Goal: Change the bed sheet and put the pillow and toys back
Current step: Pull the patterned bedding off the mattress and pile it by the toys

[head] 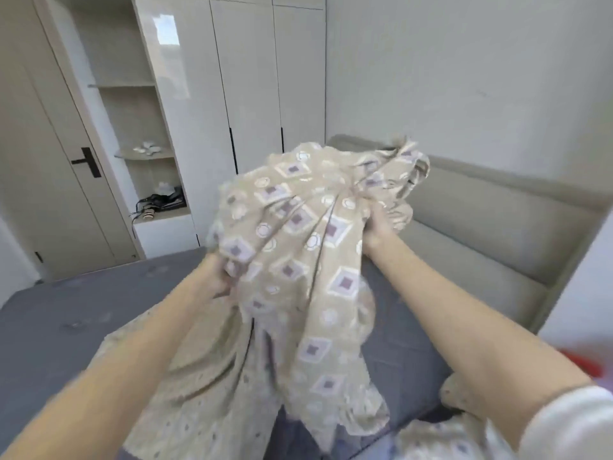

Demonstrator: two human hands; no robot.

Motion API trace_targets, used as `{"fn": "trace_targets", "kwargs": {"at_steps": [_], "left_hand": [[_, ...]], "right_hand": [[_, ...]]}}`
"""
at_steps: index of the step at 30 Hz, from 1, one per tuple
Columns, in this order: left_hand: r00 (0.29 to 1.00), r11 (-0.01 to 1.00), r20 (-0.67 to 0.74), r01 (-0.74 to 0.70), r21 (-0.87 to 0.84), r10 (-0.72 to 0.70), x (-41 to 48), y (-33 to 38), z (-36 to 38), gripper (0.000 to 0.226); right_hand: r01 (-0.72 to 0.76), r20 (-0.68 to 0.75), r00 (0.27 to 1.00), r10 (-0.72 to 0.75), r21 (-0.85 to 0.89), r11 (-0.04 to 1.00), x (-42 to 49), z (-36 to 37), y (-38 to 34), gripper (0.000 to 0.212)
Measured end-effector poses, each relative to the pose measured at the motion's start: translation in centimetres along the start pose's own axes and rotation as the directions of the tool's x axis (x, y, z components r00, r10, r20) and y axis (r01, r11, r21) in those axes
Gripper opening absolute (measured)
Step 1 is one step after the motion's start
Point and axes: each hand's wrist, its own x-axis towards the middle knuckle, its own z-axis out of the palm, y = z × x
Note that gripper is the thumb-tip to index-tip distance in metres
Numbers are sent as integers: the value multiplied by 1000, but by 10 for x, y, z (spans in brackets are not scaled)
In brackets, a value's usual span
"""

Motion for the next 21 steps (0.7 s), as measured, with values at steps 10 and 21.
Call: {"fn": "trace_targets", "kwargs": {"at_steps": [10,21], "left_hand": [[958,955,152,-265,132,245,-17,63,101,16],[953,814,294,-225,535,70,-15,45,122,19]], "right_hand": [[-215,-30,974,226,-452,866,-5,-26,41,31],[-80,117,972,203,-648,757,-20,-44,56,47]]}}
